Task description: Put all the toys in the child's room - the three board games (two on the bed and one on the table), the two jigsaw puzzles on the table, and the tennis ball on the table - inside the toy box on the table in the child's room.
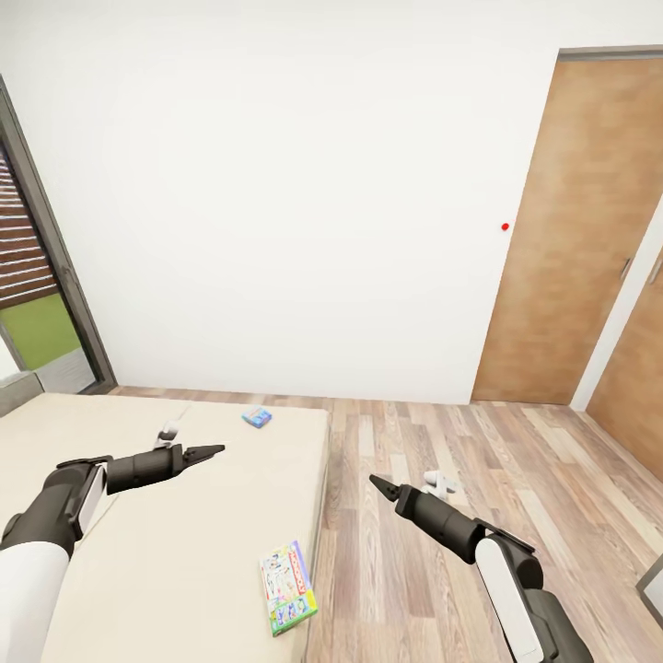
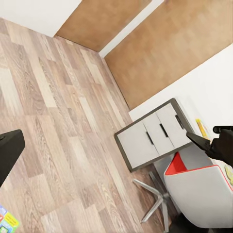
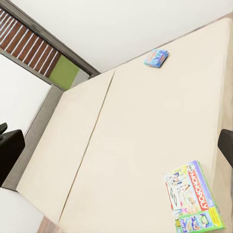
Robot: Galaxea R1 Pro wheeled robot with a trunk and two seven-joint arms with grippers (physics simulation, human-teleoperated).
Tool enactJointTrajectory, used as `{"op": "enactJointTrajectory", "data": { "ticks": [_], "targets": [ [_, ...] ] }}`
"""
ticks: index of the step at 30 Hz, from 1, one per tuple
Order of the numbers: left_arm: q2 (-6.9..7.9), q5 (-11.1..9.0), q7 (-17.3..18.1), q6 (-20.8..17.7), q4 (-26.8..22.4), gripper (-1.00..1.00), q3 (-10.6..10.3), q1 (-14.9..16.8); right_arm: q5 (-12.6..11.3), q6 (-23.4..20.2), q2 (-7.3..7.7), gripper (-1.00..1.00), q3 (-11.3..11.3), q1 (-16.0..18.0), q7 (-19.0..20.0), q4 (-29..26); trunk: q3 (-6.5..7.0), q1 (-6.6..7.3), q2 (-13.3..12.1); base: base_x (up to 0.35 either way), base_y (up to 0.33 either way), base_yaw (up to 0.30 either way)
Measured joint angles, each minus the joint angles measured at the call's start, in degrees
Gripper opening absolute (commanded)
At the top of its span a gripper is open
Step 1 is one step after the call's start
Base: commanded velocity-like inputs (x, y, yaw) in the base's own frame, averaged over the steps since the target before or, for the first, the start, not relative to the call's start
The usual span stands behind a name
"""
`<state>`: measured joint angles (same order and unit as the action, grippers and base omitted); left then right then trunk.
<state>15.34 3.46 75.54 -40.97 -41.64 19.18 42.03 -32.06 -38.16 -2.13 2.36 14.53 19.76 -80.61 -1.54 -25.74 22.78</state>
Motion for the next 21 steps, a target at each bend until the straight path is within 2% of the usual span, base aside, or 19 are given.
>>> {"op": "enactJointTrajectory", "data": {
  "ticks": [8,15,21],
  "targets": [
    [-0.21,0.0,0.0,0.0,0.0,1.00,0.0,0.0,0.0,0.0,0.00,1.00,0.0,0.0,0.0,-0.1,0.00,0.00,0.0,0.000,-0.030,0.029],
    [-0.41,0.0,0.0,0.0,0.0,1.00,0.0,0.0,0.0,0.0,-0.01,1.00,-0.1,0.0,0.0,-0.1,0.00,0.00,0.0,0.000,-0.181,0.237],
    [-0.44,0.0,0.0,0.0,0.0,1.00,0.0,0.0,0.0,0.0,-0.01,1.00,-0.1,0.0,0.0,-0.1,0.00,0.00,0.0,0.000,-0.060,0.279]
  ]
}}
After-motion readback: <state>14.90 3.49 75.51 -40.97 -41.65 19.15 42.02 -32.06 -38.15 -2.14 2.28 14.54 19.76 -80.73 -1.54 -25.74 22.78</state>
